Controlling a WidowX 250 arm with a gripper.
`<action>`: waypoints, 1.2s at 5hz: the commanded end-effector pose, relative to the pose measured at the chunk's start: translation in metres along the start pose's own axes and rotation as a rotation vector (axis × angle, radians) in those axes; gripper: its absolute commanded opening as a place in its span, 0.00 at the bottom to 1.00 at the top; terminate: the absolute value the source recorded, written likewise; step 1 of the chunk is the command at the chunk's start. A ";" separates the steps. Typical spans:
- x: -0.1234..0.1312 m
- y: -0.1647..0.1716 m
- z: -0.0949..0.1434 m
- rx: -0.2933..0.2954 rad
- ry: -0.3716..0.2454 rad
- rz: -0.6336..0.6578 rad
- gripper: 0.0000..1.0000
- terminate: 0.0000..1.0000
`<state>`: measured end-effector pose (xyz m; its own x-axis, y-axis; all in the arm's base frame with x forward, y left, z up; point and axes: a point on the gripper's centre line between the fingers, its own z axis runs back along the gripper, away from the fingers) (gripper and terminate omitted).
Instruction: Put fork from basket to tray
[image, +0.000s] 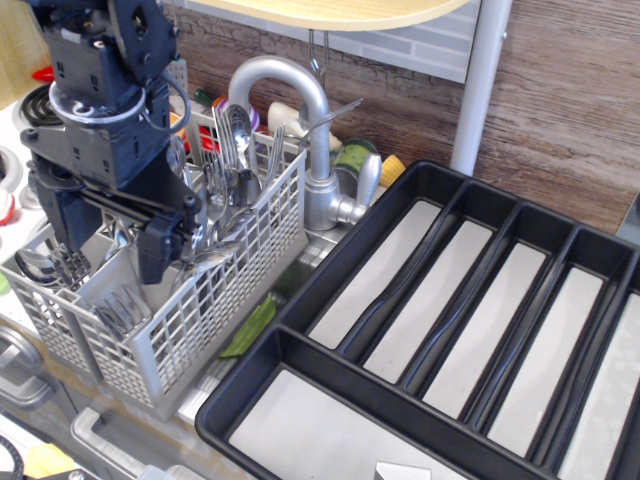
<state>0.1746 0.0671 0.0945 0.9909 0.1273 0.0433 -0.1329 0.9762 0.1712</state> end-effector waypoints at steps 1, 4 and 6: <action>0.000 0.000 0.000 0.000 0.000 0.000 1.00 0.00; -0.017 -0.005 -0.028 0.008 -0.042 0.017 1.00 0.00; -0.019 -0.007 -0.036 0.014 -0.068 0.071 0.00 0.00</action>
<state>0.1545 0.0619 0.0569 0.9796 0.1767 0.0959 -0.1917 0.9647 0.1805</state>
